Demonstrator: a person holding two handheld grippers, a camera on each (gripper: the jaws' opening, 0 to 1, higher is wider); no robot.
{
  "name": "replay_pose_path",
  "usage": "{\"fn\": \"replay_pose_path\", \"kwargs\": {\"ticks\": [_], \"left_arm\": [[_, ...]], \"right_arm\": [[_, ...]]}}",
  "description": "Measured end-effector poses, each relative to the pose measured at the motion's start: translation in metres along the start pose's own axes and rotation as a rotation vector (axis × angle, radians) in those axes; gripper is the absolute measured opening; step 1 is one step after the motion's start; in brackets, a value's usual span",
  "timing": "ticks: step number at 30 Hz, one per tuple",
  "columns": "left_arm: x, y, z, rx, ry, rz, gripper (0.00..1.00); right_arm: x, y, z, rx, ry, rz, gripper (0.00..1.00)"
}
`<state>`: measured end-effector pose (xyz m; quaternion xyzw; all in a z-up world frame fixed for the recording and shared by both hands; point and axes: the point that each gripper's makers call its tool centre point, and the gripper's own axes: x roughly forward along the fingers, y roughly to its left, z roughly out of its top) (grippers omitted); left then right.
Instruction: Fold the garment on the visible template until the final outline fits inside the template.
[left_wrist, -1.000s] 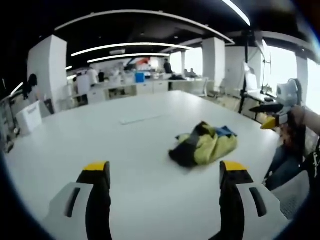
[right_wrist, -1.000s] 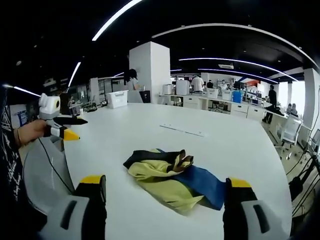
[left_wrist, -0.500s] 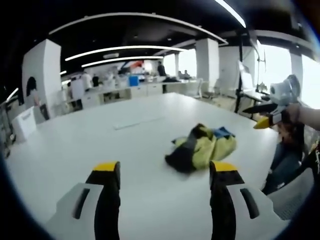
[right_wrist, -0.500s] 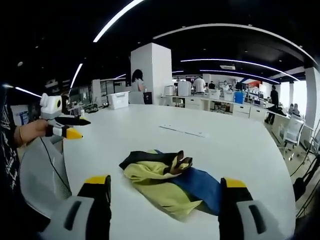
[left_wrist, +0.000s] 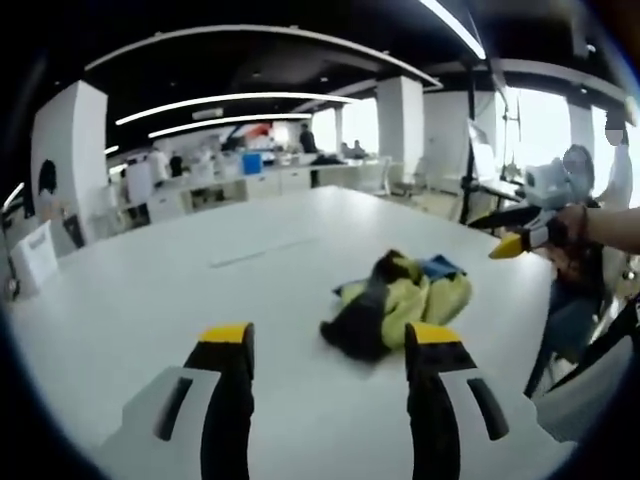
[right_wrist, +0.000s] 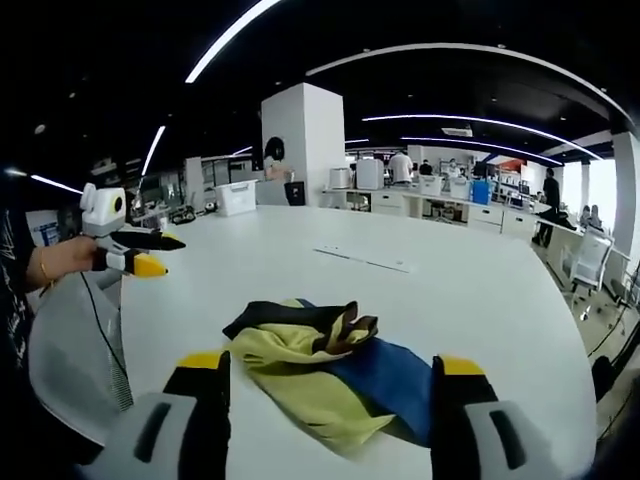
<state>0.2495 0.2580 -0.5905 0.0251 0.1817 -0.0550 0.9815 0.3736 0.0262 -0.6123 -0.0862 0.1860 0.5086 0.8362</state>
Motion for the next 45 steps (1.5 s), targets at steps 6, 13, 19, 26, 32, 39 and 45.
{"fn": "replay_pose_path", "kwargs": {"ticks": [6,13,19,26,32,39,45], "left_arm": [[0.013,-0.006,-0.001,0.006,0.017,-0.038,0.51],[0.031,-0.012,-0.003,0.010,0.032,-0.075,0.47],[0.048,-0.020,-0.005,0.031,0.041,-0.114,0.45],[0.067,-0.023,-0.009,0.035,0.052,-0.141,0.40],[0.080,-0.027,-0.012,0.033,0.061,-0.159,0.38],[0.097,-0.032,-0.017,0.038,0.075,-0.186,0.33],[0.108,-0.038,-0.023,0.046,0.095,-0.215,0.29]], "right_arm": [[0.012,-0.004,-0.002,0.003,0.012,0.008,0.78],[0.028,-0.007,-0.005,0.021,0.022,0.017,0.74],[0.041,-0.009,-0.008,0.026,0.029,0.025,0.73],[0.056,-0.010,-0.012,0.036,0.041,0.037,0.71],[0.069,-0.010,-0.016,0.046,0.049,0.050,0.69],[0.081,-0.010,-0.022,0.055,0.064,0.058,0.67],[0.088,-0.011,-0.026,0.054,0.073,0.057,0.65]]}}
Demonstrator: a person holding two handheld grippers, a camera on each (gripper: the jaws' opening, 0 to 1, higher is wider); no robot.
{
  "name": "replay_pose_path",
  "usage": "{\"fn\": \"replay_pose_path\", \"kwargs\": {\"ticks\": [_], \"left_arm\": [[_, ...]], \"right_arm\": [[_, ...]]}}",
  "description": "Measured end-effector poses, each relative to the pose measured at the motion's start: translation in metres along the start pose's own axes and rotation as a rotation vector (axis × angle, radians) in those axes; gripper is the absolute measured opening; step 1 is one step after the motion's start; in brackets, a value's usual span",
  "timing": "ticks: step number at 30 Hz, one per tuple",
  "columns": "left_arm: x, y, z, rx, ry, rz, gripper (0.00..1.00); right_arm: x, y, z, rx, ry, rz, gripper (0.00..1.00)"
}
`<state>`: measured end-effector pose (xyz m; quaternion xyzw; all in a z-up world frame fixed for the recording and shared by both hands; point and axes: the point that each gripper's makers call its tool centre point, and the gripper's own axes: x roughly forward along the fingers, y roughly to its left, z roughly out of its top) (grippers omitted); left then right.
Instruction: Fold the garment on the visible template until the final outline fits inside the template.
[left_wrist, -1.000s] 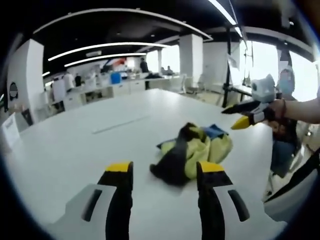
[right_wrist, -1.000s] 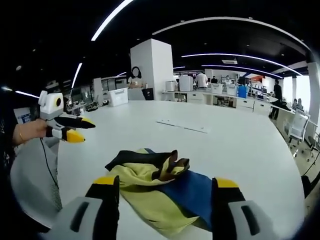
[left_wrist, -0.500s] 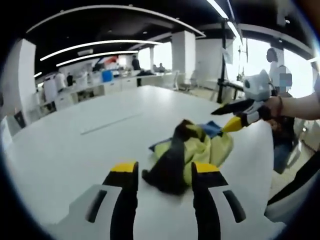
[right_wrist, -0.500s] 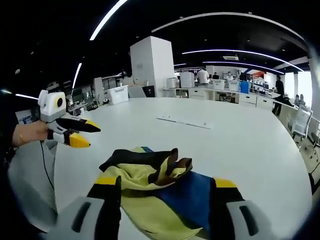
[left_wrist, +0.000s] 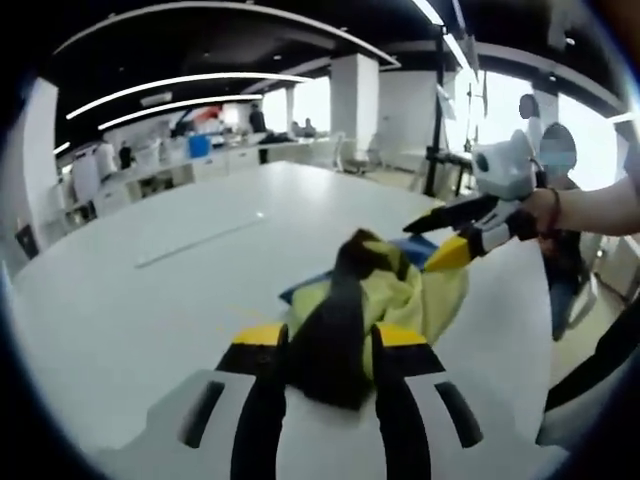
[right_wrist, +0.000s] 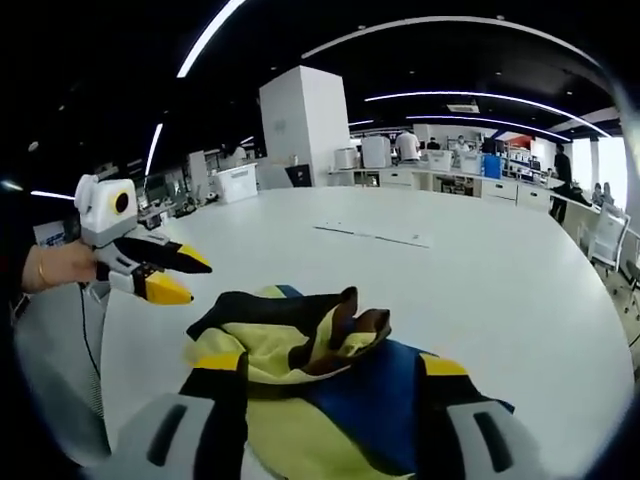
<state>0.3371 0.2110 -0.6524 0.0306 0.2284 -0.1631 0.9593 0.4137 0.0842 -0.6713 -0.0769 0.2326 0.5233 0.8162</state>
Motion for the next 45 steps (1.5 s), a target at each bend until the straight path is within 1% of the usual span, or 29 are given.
{"fn": "replay_pose_path", "kwargs": {"ticks": [13,19,23,29,35,37,39,41,45], "left_arm": [[0.024,-0.005,-0.006,0.011,0.032,-0.045,0.22],[0.034,-0.007,-0.006,0.017,0.047,-0.069,0.19],[0.040,-0.008,-0.009,0.009,0.062,-0.079,0.17],[0.041,-0.005,-0.015,-0.009,0.084,-0.069,0.12],[0.042,-0.003,-0.021,-0.023,0.112,-0.063,0.02],[0.042,-0.003,-0.023,-0.029,0.120,-0.065,0.00],[0.043,-0.004,-0.025,-0.035,0.124,-0.064,0.00],[0.043,-0.005,-0.026,-0.036,0.130,-0.065,0.00],[0.043,-0.006,-0.027,-0.025,0.132,-0.057,0.00]], "right_arm": [[0.012,0.001,-0.003,0.010,-0.001,0.006,0.62],[0.016,0.001,-0.002,0.018,-0.006,0.007,0.59],[0.018,0.004,-0.002,0.020,-0.006,0.011,0.57],[0.024,0.007,-0.004,0.013,-0.001,0.010,0.49],[0.027,0.003,-0.005,0.030,0.003,-0.024,0.41],[0.028,0.002,-0.005,0.036,0.001,-0.029,0.40],[0.029,0.001,-0.005,0.038,-0.001,-0.037,0.40],[0.029,0.001,-0.004,0.036,-0.005,-0.043,0.37],[0.030,-0.004,0.000,0.035,-0.023,-0.074,0.26]]}}
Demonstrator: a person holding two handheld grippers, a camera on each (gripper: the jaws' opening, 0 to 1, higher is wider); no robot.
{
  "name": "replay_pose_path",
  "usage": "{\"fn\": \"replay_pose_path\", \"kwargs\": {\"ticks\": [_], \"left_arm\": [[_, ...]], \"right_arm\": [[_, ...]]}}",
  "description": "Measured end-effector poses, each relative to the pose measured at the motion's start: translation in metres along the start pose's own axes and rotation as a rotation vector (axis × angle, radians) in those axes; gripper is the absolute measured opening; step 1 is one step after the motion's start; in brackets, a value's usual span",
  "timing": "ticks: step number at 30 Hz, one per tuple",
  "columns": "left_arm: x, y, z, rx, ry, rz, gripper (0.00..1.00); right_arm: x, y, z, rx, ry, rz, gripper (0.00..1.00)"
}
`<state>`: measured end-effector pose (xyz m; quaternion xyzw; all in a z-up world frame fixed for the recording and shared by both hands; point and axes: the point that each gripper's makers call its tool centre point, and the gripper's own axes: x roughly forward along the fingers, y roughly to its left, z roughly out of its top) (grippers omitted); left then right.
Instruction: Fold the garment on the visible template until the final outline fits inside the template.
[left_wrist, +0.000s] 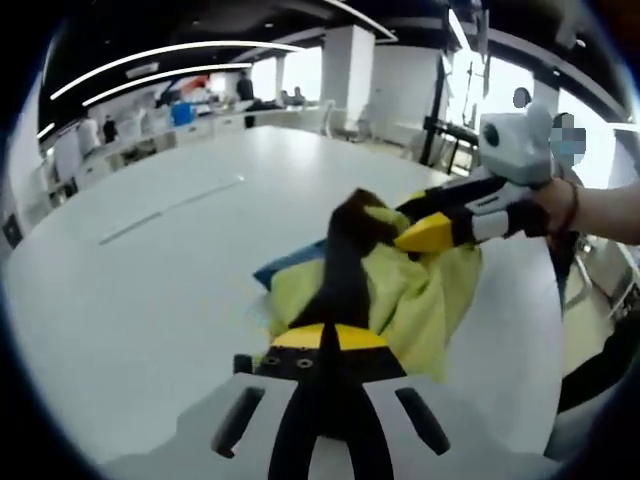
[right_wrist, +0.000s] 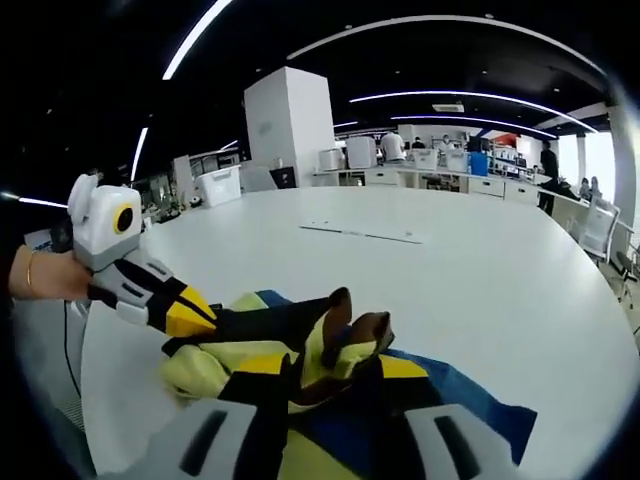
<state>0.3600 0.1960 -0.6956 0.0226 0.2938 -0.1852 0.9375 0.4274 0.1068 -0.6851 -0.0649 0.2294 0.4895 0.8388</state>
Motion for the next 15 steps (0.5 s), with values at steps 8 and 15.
{"fn": "replay_pose_path", "kwargs": {"ticks": [8,15], "left_arm": [[-0.001,-0.001,-0.001,-0.002,0.003,0.003,0.00],[-0.002,-0.001,-0.001,-0.016,-0.002,0.005,0.00]], "right_arm": [[0.000,0.002,0.003,-0.006,-0.008,-0.006,0.15],[-0.002,0.014,0.014,-0.026,-0.035,0.019,0.07]]}}
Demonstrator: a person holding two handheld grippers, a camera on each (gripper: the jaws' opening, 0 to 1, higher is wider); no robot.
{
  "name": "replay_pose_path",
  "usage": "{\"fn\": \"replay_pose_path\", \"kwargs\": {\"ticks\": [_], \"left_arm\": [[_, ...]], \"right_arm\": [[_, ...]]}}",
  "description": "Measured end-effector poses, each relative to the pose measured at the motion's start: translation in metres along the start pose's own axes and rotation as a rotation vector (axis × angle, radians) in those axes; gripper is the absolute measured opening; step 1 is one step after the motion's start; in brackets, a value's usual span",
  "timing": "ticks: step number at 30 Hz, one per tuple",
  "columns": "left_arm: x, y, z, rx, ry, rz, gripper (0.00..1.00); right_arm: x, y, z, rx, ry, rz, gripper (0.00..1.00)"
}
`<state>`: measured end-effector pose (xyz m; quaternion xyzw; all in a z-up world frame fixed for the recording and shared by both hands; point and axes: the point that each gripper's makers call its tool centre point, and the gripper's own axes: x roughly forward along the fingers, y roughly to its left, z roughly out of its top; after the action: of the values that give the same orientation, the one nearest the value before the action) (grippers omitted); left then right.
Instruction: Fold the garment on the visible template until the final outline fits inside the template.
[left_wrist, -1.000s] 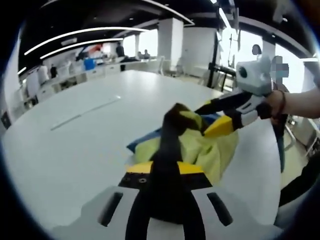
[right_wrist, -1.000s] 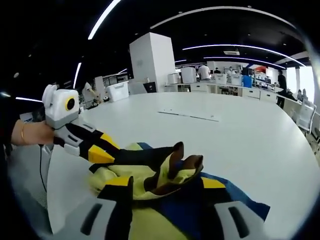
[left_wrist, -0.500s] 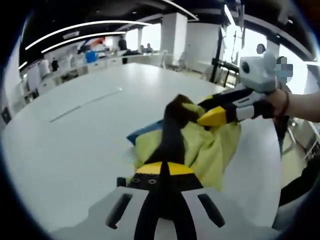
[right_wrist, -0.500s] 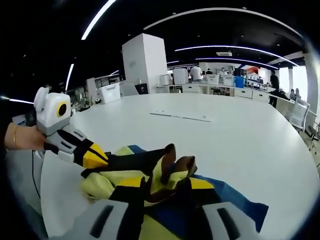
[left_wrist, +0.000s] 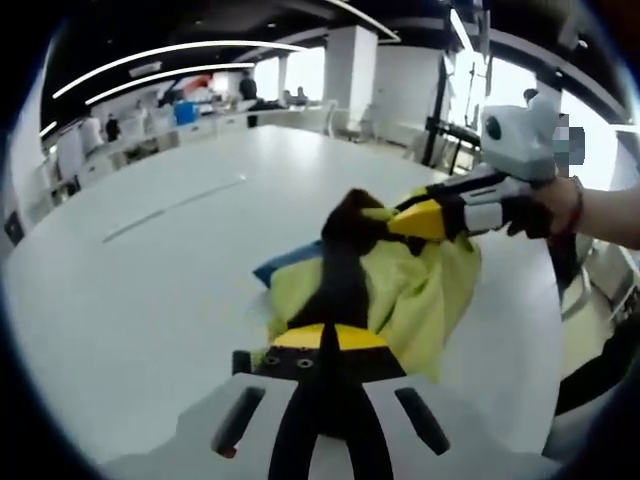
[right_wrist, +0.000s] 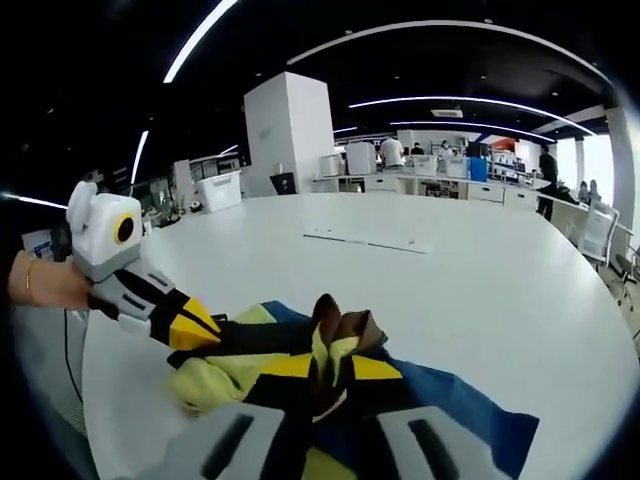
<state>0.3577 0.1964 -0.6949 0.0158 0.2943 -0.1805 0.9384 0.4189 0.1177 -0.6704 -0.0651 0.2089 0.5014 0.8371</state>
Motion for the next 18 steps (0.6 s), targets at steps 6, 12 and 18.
{"fn": "replay_pose_path", "kwargs": {"ticks": [6,12,18], "left_arm": [[-0.004,0.000,0.000,-0.014,-0.008,0.006,0.00],[-0.008,0.001,0.002,-0.008,-0.021,0.014,0.00],[-0.011,0.003,-0.001,-0.018,-0.017,0.023,0.00]], "right_arm": [[0.001,0.022,0.017,-0.034,-0.039,0.072,0.05],[0.005,0.045,0.023,-0.079,-0.039,0.154,0.04],[0.006,0.066,0.016,-0.124,-0.007,0.232,0.04]]}}
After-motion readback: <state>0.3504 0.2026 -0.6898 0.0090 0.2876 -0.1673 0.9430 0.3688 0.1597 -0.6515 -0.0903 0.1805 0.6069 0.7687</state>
